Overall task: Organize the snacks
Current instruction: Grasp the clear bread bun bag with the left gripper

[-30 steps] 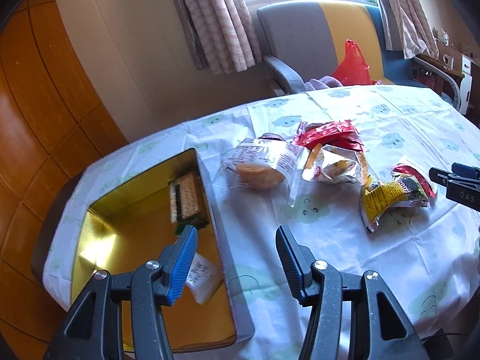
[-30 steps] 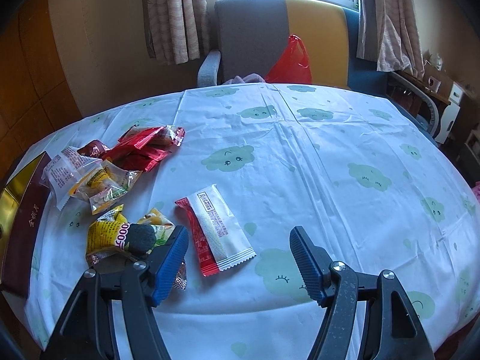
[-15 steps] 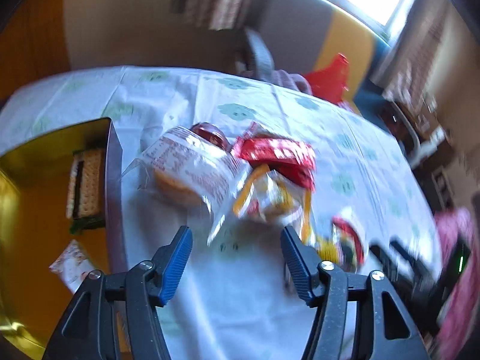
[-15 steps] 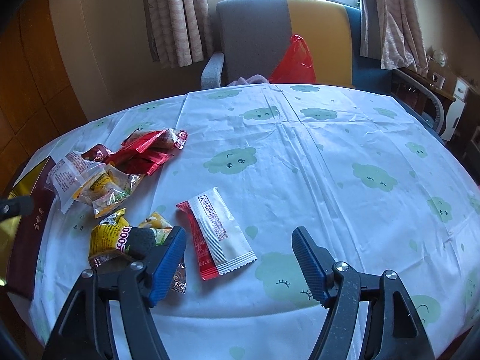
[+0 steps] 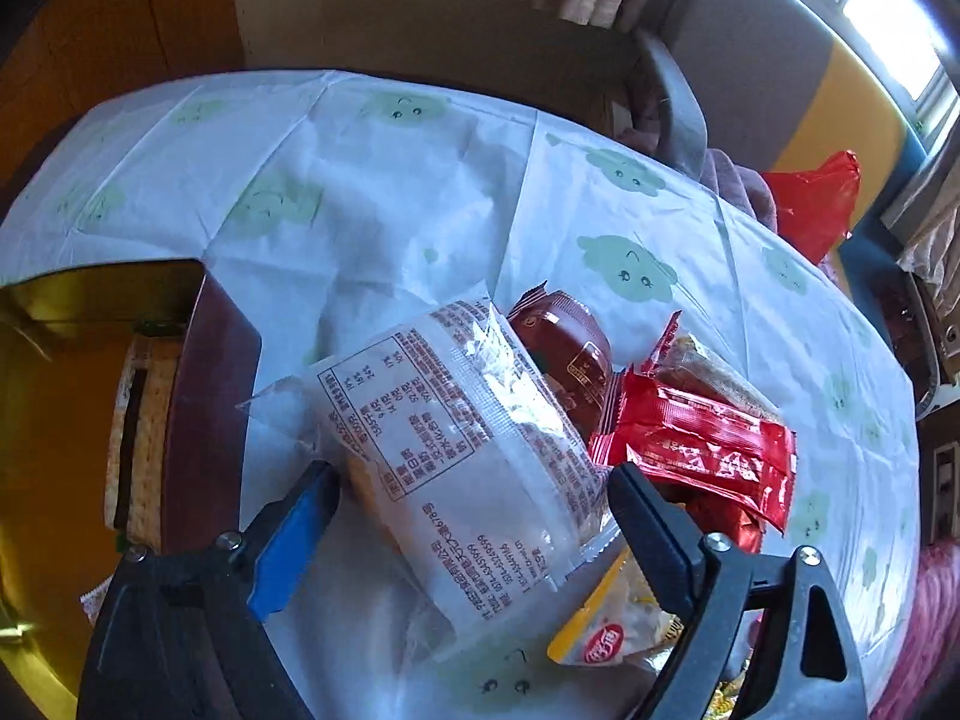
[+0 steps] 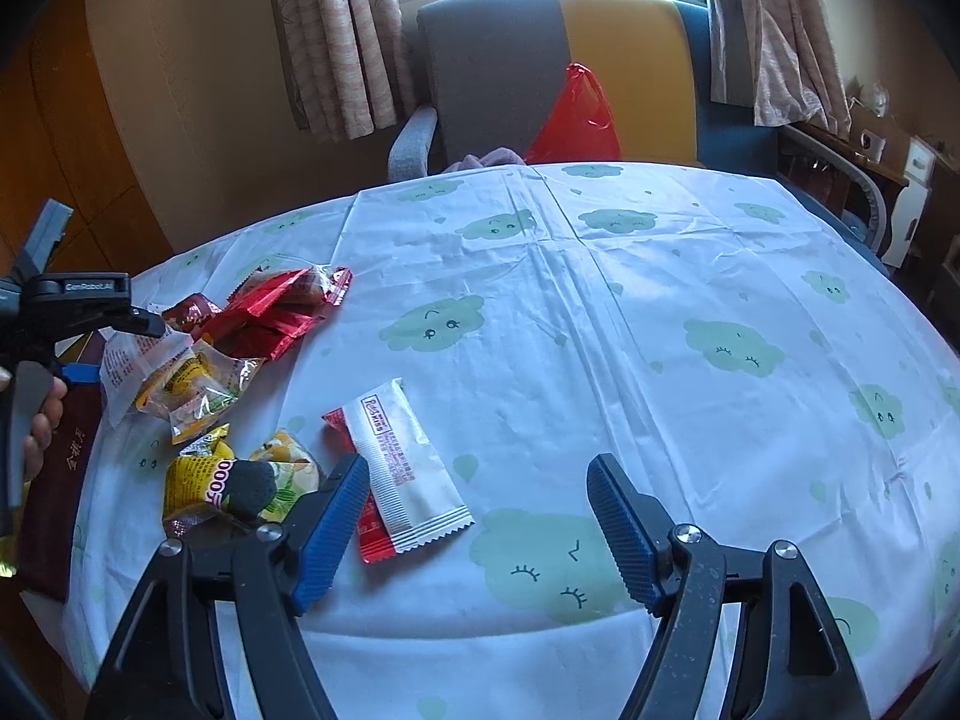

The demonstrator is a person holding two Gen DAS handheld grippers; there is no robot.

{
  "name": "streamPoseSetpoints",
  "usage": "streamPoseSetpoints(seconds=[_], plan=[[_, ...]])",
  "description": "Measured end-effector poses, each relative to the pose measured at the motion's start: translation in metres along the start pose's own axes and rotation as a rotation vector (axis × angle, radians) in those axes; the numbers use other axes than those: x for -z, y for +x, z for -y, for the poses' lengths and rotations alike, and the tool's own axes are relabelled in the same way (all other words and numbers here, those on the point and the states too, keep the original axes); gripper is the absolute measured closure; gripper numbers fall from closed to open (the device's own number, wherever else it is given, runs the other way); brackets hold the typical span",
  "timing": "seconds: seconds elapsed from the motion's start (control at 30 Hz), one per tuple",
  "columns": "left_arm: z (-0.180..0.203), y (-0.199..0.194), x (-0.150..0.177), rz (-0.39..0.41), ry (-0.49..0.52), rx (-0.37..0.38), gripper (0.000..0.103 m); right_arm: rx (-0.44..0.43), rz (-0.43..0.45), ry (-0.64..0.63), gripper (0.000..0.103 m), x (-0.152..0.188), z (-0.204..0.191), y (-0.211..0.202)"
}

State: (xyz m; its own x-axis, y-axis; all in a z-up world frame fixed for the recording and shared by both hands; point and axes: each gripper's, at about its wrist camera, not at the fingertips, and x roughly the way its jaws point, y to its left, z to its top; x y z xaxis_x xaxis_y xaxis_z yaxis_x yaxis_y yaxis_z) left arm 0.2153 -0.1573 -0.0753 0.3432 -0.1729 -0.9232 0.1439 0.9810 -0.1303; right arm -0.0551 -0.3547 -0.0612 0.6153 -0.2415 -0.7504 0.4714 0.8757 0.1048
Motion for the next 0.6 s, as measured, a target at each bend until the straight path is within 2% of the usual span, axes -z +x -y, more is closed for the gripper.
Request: streamPoseSetpoints(seconds=[0.17, 0.37, 0.6], plan=[[0.001, -0.008, 0.008, 0.066, 0.088, -0.002, 0.026, -0.013, -0.008, 0.01, 0.027, 0.0, 0.004, 0.001], [-0.005, -0.028, 0.036, 0.108, 0.199, 0.026, 0.029, -0.033, -0.016, 0.029, 0.027, -0.002, 0.01, -0.003], [-0.006, -0.07, 0.091, 0.16, 0.364, 0.092, 0.03, -0.093, -0.045, 0.025, 0.027, -0.003, 0.011, -0.005]])
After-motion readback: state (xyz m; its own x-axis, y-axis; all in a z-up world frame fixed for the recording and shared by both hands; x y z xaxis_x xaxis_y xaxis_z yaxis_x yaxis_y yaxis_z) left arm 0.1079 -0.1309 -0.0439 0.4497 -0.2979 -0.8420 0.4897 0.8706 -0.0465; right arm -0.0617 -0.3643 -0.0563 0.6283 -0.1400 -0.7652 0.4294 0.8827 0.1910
